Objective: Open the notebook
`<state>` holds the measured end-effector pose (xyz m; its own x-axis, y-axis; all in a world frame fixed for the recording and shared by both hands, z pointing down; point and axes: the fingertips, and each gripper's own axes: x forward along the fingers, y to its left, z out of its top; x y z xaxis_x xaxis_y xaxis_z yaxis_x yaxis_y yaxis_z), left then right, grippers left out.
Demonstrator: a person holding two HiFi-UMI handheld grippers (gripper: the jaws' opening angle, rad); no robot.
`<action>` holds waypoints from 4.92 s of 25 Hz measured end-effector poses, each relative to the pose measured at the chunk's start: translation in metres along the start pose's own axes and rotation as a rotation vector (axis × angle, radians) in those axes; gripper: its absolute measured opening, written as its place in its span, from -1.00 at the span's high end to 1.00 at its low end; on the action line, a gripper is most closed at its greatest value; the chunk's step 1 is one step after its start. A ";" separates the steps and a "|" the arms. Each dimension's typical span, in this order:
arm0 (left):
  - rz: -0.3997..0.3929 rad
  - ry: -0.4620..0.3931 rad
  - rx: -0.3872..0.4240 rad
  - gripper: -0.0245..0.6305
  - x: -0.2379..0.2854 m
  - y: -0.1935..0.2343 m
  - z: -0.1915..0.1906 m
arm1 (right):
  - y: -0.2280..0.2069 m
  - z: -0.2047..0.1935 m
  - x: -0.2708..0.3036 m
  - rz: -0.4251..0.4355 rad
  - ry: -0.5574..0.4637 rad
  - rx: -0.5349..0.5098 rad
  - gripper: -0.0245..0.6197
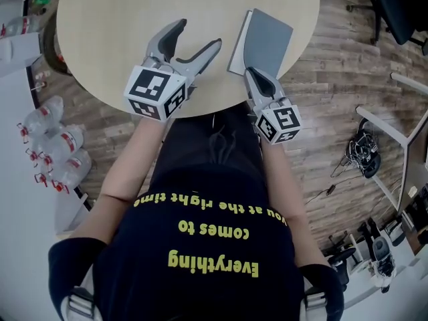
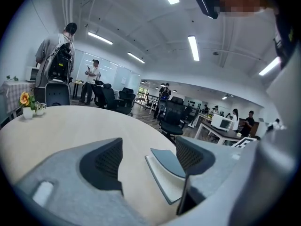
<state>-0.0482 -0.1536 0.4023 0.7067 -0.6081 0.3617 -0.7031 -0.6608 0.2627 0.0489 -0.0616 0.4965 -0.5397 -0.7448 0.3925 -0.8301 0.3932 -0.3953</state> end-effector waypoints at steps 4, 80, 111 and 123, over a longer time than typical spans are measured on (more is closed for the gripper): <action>-0.016 0.000 0.009 -0.19 0.001 -0.003 0.002 | -0.005 0.015 -0.024 -0.049 -0.107 0.072 0.83; -0.198 0.097 0.089 0.71 0.053 -0.063 -0.020 | -0.216 -0.086 -0.142 -0.566 -0.263 0.748 0.80; -0.131 -0.062 0.141 0.85 0.038 -0.057 0.034 | -0.149 0.094 -0.141 -0.571 -0.149 -0.187 0.89; -0.071 -0.203 0.200 0.92 0.009 -0.055 0.093 | -0.090 0.206 -0.148 -0.451 -0.369 -0.196 0.89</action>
<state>0.0039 -0.1635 0.3076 0.7689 -0.6198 0.1573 -0.6363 -0.7659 0.0924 0.2326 -0.0976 0.3029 -0.0739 -0.9847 0.1581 -0.9946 0.0612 -0.0836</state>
